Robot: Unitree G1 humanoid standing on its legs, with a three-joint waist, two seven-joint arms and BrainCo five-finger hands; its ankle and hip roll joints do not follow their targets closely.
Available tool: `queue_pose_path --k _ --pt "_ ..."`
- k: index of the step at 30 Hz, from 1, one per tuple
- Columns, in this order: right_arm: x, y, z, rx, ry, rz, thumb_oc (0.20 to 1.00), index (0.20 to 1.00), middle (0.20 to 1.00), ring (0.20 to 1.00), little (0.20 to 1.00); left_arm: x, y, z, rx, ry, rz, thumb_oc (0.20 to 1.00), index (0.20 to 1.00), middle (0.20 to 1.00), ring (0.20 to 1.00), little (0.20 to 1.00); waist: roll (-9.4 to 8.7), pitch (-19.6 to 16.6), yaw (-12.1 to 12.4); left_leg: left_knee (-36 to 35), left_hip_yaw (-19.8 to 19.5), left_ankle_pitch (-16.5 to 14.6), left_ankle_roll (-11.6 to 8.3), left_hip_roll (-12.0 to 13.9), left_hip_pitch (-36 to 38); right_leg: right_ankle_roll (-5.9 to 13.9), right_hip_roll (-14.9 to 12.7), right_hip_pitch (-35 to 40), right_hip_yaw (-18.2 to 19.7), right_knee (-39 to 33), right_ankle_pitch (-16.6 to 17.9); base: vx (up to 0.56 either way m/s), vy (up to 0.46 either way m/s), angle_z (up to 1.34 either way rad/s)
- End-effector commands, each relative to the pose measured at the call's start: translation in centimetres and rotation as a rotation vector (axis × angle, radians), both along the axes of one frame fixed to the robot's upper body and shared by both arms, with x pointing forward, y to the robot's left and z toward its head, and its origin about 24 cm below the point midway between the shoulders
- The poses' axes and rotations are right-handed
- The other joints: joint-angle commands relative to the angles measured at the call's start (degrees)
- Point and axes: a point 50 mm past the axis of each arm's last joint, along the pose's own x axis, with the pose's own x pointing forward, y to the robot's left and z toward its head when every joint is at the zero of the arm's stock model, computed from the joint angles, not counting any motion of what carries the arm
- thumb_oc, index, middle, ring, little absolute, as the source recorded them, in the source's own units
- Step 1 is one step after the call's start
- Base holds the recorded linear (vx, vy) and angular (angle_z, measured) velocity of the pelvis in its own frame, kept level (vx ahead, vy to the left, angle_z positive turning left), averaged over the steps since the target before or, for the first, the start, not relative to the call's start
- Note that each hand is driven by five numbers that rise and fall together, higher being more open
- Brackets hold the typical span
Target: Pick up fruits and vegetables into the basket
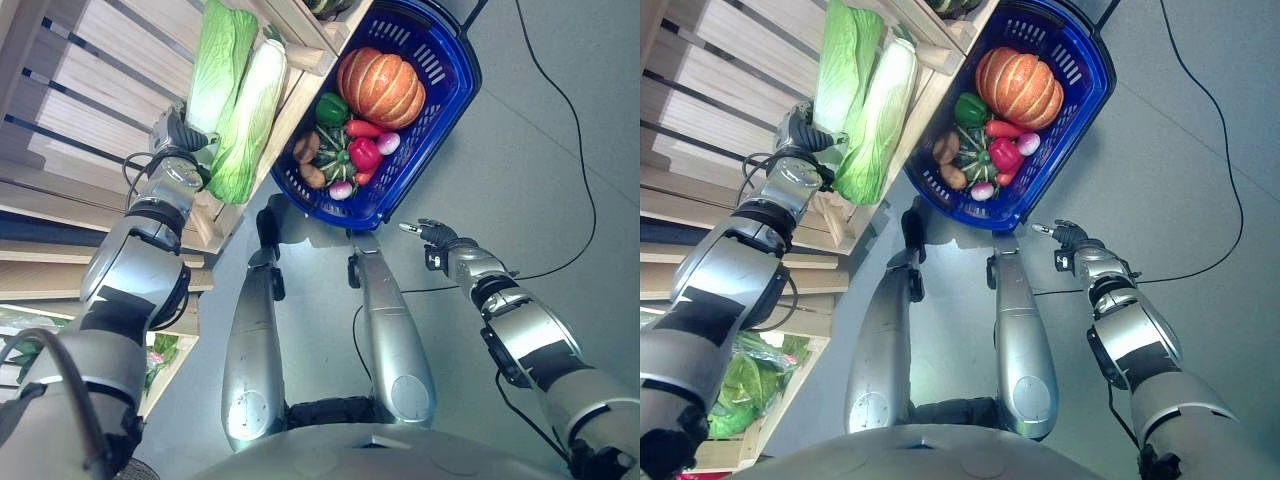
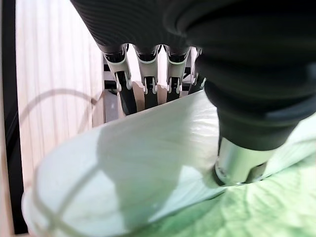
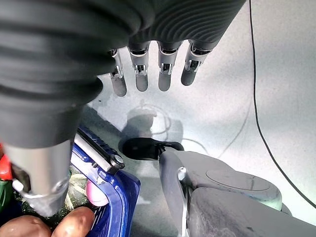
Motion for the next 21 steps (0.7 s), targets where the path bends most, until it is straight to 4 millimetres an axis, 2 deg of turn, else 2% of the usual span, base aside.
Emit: queue_pose_path --k 1,12,13,21 --pt "-1.1 -0.9 -1.1 -0.006 0.049 -0.034 1.000 1.000 1.000 1.000 1.000 -1.7 0.6 -5.2 0.021 0.252 0.031 0.200 0.200 0.200 0.200 0.200 0.68 -0.3 0.1 -5.0 0.6 4.3 0.02 -1.1 -1.2 0.44 1.4 1.2 -3.5 4.0 -4.8 0.00 0.000 0.00" --pt "-1.0 -0.8 -1.0 -0.004 0.042 -0.037 1.000 1.000 1.000 1.000 1.000 -1.7 0.1 -5.8 -0.097 0.247 0.017 0.200 0.200 0.200 0.200 0.200 0.77 -0.3 0.0 -4.8 0.8 4.2 0.03 -1.1 -1.6 0.51 1.4 0.8 -3.4 4.0 -4.7 0.00 0.001 -0.01" --pt "-1.0 -0.9 -1.0 0.005 0.036 -0.048 1.000 1.000 1.000 1.000 1.000 -1.7 0.1 -5.9 -0.210 0.210 0.021 0.200 0.200 0.200 0.200 0.200 0.79 -0.3 0.0 -4.8 0.8 4.2 0.02 -1.1 -1.5 0.48 1.4 1.0 -3.4 4.1 -4.9 0.00 0.000 0.00" --pt "-1.0 -1.7 -0.7 0.054 -0.033 -0.122 1.000 1.000 1.000 1.000 1.000 -2.0 0.9 -5.5 -0.562 -0.004 0.019 0.200 0.200 0.200 0.200 0.200 1.23 -0.3 0.6 -4.9 0.4 4.0 0.07 -1.4 -0.4 0.55 1.4 1.9 -3.6 4.4 -5.2 0.00 0.000 0.00"
